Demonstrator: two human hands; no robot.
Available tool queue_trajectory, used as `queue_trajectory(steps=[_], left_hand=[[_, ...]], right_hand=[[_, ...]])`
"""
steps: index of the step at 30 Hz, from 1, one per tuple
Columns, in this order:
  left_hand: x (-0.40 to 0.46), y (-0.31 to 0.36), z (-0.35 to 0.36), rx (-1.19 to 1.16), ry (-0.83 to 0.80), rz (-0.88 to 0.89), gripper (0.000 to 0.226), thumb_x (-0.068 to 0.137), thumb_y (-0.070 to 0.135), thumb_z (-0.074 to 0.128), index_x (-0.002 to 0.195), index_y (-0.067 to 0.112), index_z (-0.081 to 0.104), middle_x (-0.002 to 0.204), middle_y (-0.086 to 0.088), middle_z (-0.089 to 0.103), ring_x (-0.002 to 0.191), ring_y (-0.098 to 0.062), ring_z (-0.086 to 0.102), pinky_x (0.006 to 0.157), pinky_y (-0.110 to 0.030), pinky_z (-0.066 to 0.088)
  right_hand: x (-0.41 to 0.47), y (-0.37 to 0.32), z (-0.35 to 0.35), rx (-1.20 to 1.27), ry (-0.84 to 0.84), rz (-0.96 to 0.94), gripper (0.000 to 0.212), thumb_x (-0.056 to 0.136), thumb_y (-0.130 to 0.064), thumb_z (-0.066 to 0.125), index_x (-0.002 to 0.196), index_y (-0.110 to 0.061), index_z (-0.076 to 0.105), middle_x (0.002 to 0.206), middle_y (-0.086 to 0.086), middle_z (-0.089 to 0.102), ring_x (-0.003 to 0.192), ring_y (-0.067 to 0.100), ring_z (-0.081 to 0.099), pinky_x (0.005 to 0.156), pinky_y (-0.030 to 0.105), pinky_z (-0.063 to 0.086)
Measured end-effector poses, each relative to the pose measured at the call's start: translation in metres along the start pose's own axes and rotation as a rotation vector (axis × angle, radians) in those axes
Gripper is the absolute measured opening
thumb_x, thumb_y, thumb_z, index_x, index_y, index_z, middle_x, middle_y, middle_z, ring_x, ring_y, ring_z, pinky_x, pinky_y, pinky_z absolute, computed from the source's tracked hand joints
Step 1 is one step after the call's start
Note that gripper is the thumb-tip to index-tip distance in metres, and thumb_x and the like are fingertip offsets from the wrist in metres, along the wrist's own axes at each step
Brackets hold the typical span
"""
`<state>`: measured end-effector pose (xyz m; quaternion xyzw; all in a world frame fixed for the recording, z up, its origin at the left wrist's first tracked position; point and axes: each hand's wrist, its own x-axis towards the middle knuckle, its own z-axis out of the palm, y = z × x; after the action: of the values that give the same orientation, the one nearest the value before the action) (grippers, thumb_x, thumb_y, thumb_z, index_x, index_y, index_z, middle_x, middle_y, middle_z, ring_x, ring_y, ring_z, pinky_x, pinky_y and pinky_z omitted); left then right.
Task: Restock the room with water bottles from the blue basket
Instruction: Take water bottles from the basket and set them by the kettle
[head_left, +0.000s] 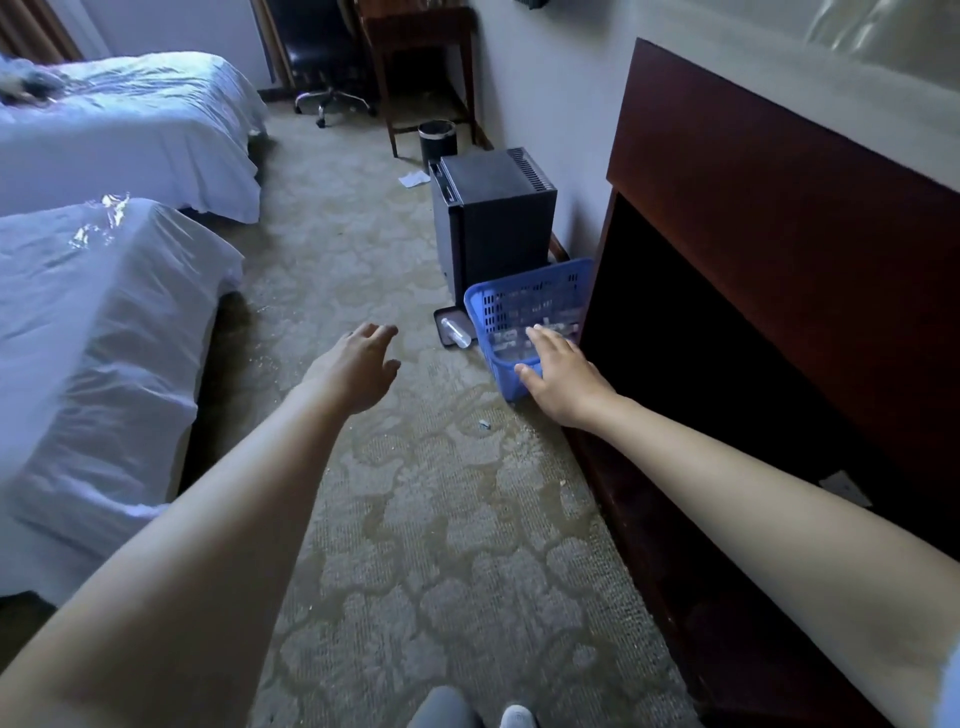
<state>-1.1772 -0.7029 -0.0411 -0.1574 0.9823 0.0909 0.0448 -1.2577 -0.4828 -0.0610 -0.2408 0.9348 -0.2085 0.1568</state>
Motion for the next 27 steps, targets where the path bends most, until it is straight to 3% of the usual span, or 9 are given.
queue_trajectory(steps=[7, 20, 27], left_hand=[[0.103, -0.014, -0.007, -0.004, -0.005, 0.065, 0.052, 0.099, 0.029, 0.042, 0.146, 0.015, 0.028, 0.150, -0.008, 0.034, 0.136, -0.029, 0.036, 0.103, -0.044, 0.039], [0.302, -0.048, -0.042, 0.021, 0.007, 0.237, 0.059, 0.100, 0.033, 0.037, 0.151, 0.017, 0.012, 0.156, -0.003, 0.024, 0.144, -0.022, 0.021, 0.109, -0.043, 0.034], [0.412, -0.048, -0.042, 0.037, 0.000, 0.267, 0.059, 0.100, 0.033, 0.036, 0.151, 0.019, 0.012, 0.157, -0.001, 0.022, 0.146, -0.020, 0.016, 0.111, -0.042, 0.029]], right_hand=[[0.093, 0.000, -0.012, -0.022, 0.042, 0.015, 0.060, 0.099, -0.034, 0.036, 0.151, -0.014, 0.013, 0.160, 0.002, 0.011, 0.148, 0.019, 0.008, 0.120, 0.037, 0.011], [0.282, -0.036, -0.035, -0.122, 0.076, 0.119, 0.059, 0.100, -0.037, 0.030, 0.151, -0.017, 0.008, 0.161, -0.001, 0.009, 0.148, 0.018, -0.001, 0.118, 0.044, 0.002], [0.384, -0.025, -0.050, -0.081, 0.075, 0.118, 0.057, 0.100, -0.037, 0.029, 0.151, -0.025, 0.007, 0.161, -0.003, 0.008, 0.148, 0.019, 0.000, 0.118, 0.047, 0.005]])
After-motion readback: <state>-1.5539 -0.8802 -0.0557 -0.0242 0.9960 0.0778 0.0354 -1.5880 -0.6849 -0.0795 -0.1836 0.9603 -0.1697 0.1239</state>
